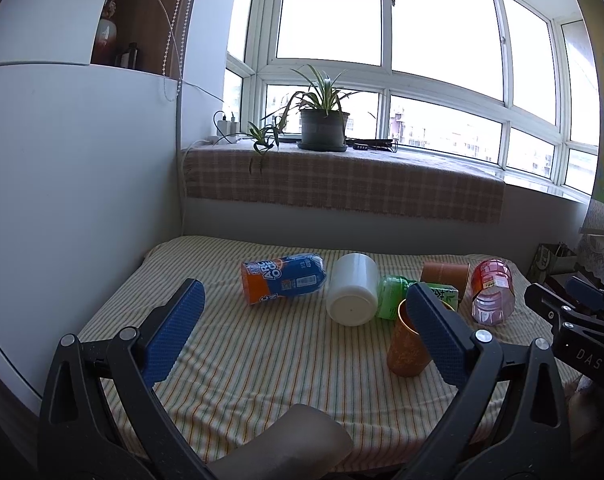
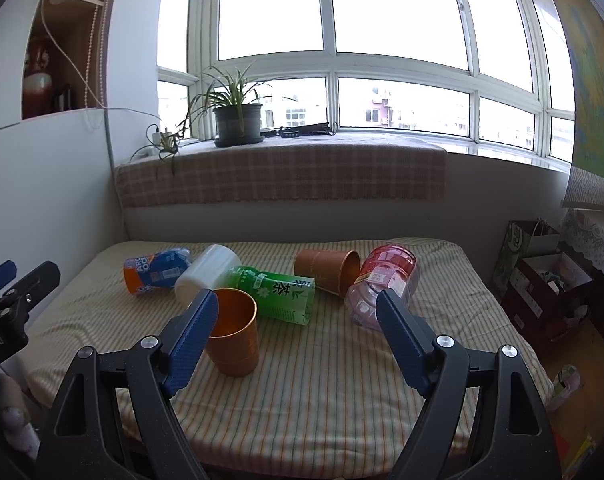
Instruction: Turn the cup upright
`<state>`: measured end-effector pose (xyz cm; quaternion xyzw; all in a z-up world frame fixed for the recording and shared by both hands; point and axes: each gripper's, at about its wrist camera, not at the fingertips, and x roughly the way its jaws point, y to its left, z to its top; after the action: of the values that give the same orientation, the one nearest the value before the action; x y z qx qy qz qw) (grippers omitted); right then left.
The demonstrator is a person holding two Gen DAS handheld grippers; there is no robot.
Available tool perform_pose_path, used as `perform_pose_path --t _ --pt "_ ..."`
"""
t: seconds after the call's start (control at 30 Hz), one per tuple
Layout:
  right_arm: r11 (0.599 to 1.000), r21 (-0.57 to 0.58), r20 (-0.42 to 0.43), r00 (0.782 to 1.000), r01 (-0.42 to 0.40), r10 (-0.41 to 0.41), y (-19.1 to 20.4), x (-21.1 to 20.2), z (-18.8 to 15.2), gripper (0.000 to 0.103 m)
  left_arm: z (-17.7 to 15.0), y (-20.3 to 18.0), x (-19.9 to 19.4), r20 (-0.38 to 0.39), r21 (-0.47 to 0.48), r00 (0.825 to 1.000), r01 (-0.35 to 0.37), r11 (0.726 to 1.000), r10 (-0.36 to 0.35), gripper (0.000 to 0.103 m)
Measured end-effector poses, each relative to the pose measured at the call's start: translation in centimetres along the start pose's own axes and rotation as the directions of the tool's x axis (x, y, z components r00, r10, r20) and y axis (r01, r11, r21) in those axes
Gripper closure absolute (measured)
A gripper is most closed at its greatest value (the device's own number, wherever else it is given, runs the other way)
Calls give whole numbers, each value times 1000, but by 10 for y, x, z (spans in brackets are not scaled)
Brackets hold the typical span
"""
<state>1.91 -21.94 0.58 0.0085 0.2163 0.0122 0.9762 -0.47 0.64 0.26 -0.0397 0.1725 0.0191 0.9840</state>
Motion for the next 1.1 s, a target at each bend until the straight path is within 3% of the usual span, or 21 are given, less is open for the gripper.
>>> perform_pose_path --t 1.1 --pt "1000 0 -24 1000 -2 2 -2 8 -2 22 1 9 4 -4 16 1000 -3 1000 3 1"
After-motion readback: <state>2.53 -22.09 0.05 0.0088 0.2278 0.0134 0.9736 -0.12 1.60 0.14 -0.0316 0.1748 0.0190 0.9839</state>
